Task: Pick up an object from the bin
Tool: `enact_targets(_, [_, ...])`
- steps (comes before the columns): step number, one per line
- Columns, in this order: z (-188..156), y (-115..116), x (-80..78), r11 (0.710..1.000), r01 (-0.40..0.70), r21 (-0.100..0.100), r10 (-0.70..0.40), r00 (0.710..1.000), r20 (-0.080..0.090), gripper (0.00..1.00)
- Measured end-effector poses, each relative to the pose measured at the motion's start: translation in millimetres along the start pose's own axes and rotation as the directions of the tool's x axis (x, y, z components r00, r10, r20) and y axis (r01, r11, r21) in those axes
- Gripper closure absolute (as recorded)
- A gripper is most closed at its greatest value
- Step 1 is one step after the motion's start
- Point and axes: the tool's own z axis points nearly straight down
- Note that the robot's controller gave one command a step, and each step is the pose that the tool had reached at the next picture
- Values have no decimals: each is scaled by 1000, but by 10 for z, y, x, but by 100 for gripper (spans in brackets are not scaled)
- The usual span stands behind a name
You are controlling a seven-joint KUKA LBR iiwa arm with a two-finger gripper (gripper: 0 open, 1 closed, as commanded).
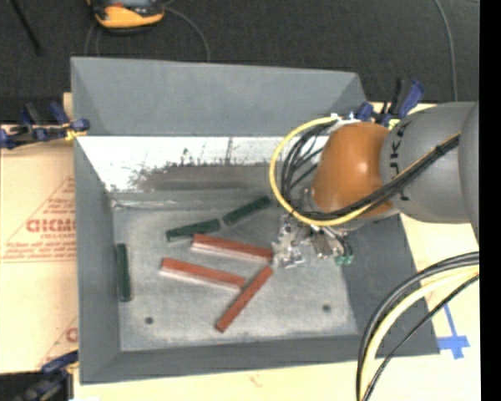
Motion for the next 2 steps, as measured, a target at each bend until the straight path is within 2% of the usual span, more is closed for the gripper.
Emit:
enact_targets(1, [46,31,45,1000,3,-7,-3,1000,-18,0])
enact_targets(2, [46,32,47,1000,3,-7,-3,1000,-19,0])
